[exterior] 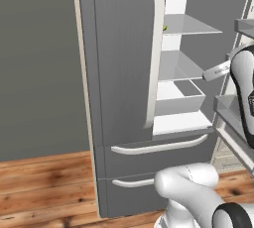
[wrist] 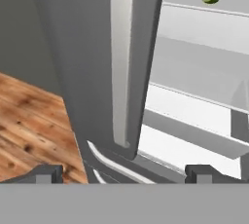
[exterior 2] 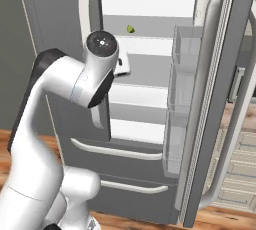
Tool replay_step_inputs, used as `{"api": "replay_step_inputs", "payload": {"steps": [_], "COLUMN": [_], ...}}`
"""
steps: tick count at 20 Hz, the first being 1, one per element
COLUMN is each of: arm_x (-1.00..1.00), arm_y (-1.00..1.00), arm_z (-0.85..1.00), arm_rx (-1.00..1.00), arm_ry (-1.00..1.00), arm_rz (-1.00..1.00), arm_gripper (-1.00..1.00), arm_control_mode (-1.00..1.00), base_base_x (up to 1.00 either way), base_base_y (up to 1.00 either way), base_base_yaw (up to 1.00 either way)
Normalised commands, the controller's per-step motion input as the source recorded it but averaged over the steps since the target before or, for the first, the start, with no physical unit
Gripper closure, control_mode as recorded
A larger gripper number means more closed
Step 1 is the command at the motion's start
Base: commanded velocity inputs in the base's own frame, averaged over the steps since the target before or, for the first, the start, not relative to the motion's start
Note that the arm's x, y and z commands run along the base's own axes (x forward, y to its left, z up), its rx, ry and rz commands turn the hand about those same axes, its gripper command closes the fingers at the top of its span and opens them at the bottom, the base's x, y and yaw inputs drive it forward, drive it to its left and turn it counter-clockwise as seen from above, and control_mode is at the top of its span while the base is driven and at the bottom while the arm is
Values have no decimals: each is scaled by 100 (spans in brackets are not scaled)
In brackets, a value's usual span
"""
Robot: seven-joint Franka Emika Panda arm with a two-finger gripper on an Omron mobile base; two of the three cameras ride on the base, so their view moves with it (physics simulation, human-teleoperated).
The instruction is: There is a bowl on the dining counter. Grab a lemon wedge from the fridge and place it in the bowl. Then get the liquor bottle and glass cup from the cabinet and place them next to the bowl.
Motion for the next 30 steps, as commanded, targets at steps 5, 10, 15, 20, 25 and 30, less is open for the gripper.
{"api": "replay_step_inputs", "payload": {"steps": [5, 10, 15, 20, 25, 30], "arm_x": [12, 0, 5, 28, 43, 46], "arm_y": [40, 65, 42, 31, 31, 11], "arm_z": [16, 1, 1, 0, 0, 0], "arm_rx": [14, 1, -1, -1, -1, 0], "arm_ry": [4, 0, -5, -3, 0, -2], "arm_rz": [0, -5, -19, -28, -27, -23], "arm_gripper": [-100, -100, -100, -100, -100, -100], "arm_control_mode": [-100, -100, -100, -100, -100, -100], "base_base_x": [0, 0, 0, 0, 0, 0], "base_base_y": [0, 0, 0, 0, 0, 0], "base_base_yaw": [0, 0, 0, 0, 0, 0]}}
